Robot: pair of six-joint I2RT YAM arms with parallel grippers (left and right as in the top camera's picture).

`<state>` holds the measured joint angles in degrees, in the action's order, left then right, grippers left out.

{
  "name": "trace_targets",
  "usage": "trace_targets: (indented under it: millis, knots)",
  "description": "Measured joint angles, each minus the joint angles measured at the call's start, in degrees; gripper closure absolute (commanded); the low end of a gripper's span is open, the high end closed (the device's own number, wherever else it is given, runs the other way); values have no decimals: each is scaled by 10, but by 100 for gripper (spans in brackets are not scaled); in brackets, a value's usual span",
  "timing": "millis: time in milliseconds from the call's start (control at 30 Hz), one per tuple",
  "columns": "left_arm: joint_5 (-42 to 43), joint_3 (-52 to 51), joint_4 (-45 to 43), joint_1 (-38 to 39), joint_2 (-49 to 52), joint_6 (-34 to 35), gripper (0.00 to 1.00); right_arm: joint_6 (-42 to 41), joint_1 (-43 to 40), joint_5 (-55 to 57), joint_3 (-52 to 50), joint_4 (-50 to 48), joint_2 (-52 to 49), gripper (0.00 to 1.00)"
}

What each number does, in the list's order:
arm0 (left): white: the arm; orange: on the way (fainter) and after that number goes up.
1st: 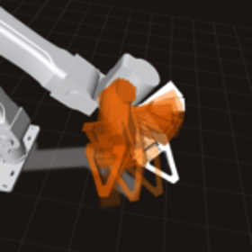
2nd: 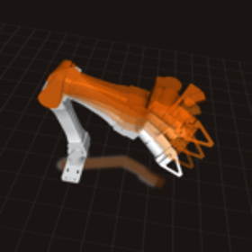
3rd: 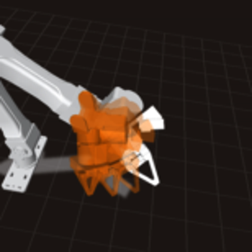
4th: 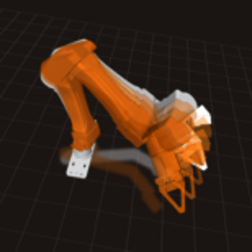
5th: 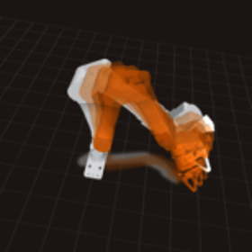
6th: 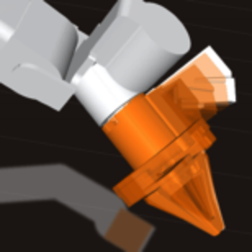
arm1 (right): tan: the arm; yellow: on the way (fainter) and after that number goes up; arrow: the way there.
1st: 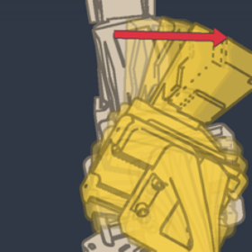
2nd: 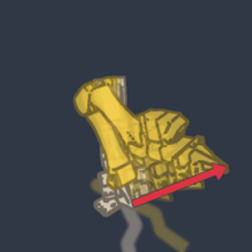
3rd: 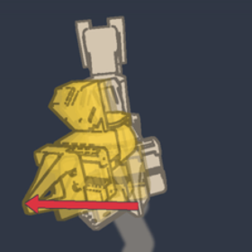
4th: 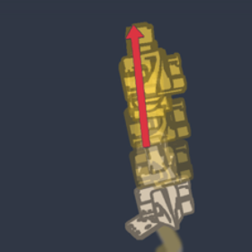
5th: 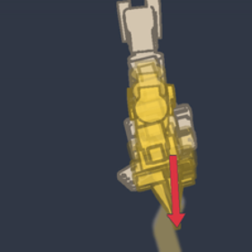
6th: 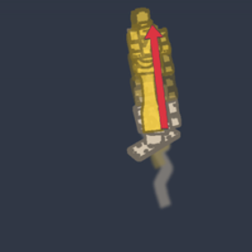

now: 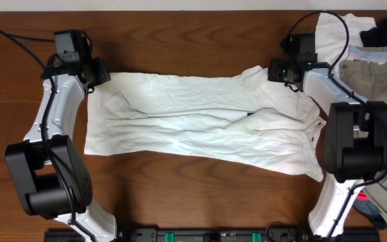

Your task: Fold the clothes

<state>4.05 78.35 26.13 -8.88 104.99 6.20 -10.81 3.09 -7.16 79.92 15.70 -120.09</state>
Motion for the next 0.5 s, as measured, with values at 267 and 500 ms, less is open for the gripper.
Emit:
trace_targets:
  millis: [267, 500]
  knots:
    - [0, 0, 5, 0, 0, 0, 94, -4, 0, -6, 0, -14, -5, 69]
    - [0, 0, 5, 0, 0, 0, 94, -4, 0, -6, 0, -15, -13, 69]
